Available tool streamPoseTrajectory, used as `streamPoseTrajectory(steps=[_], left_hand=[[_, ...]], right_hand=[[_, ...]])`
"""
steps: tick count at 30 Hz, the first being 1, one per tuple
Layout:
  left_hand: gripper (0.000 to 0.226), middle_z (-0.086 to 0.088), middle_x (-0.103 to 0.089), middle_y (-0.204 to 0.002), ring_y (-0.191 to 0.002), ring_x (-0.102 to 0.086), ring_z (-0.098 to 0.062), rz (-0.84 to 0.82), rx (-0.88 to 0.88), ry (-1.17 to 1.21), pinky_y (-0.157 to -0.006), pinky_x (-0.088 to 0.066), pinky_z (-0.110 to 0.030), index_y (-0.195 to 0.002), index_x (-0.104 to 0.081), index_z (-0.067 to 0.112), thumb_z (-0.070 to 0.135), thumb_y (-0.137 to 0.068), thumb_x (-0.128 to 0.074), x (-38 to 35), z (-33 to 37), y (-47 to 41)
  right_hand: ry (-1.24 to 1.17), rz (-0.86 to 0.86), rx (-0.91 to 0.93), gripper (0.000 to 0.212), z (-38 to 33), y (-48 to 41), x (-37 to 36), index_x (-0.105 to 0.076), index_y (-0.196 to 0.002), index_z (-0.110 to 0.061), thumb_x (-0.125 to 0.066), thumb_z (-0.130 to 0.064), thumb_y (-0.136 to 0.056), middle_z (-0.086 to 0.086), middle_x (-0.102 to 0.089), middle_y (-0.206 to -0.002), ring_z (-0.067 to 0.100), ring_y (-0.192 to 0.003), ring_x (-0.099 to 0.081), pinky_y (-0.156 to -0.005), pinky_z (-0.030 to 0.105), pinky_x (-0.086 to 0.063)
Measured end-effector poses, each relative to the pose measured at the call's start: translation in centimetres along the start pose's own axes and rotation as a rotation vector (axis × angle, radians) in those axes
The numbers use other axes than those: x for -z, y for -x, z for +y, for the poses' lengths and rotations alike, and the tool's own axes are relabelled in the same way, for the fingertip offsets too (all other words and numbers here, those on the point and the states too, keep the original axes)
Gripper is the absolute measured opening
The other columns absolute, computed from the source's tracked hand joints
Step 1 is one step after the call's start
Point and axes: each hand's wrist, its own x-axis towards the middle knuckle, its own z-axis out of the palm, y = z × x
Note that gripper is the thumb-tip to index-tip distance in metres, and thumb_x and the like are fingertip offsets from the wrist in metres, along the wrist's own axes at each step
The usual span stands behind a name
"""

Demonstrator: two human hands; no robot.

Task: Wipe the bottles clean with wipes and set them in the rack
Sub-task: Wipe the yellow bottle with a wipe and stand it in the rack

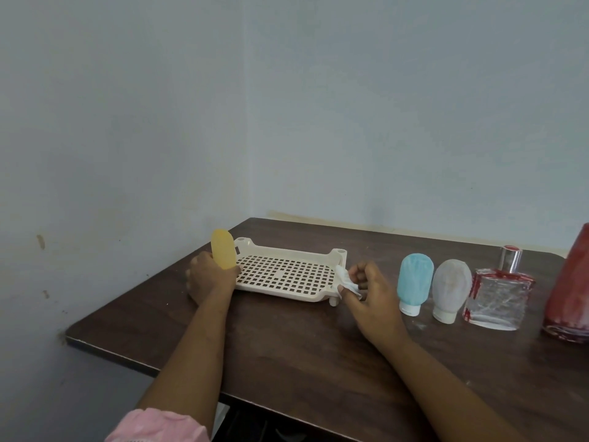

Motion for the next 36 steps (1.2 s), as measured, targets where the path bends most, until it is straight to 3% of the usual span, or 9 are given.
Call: streamPoseTrajectory(steps=[8,25,30,33,36], left_hand=[[0.070,-0.013,-0.050,-0.132,-0.120,-0.049,-0.033,-0.015,0.008,-0.086,-0.095,-0.041,-0.047,-0.127,-0.049,0.008,0.041,-0.073,-0.079,0.3,0.3,0.5],[0.075,-0.013,-0.041,-0.135,-0.123,-0.043,-0.034,-0.036,0.023,-0.079,-0.097,-0.041,-0.046,-0.127,-0.046,0.012,0.043,-0.068,-0.082,0.3,0.3,0.4],[0.099,-0.012,-0.038,-0.141,-0.129,-0.037,-0.035,0.015,-0.010,-0.015,-0.098,-0.041,-0.052,-0.136,-0.034,0.017,0.047,-0.058,-0.087,0.5,0.3,0.4],[0.120,-0.010,-0.026,-0.151,-0.137,-0.027,-0.034,0.013,-0.077,0.052,-0.104,-0.032,-0.061,-0.144,-0.018,0.028,0.053,-0.050,-0.089,0.3,0.2,0.4],[0.119,-0.009,-0.021,-0.154,-0.140,-0.021,-0.034,0.063,-0.159,0.113,-0.109,-0.020,-0.062,-0.144,-0.015,0.031,0.062,-0.051,-0.083,0.2,0.3,0.1]], right_hand=[[0.002,0.011,0.011,0.025,0.1,0.1,0.0,-0.050,-0.091,-0.027,-0.068,-0.011,-0.083,-0.011,-0.057,-0.090,0.004,-0.083,-0.056,-0.066,0.014,-0.046],[0.002,0.021,0.016,0.025,0.2,0.0,0.1,-0.050,-0.091,-0.025,-0.069,-0.011,-0.082,-0.012,-0.057,-0.089,0.004,-0.082,-0.056,-0.063,0.012,-0.045],[0.026,0.021,0.050,0.026,-0.3,0.7,0.7,-0.051,-0.094,-0.028,-0.069,-0.014,-0.083,-0.014,-0.057,-0.091,0.004,-0.084,-0.056,-0.066,0.016,-0.048],[0.071,-0.060,0.158,0.025,-1.0,1.8,2.1,-0.051,-0.095,-0.027,-0.067,-0.012,-0.084,-0.018,-0.056,-0.091,0.003,-0.087,-0.054,-0.068,0.014,-0.045],[0.168,-0.130,0.274,0.025,-1.1,3.2,4.6,-0.053,-0.097,-0.029,-0.065,-0.012,-0.085,-0.024,-0.052,-0.093,-0.001,-0.089,-0.053,-0.070,0.009,-0.041]])
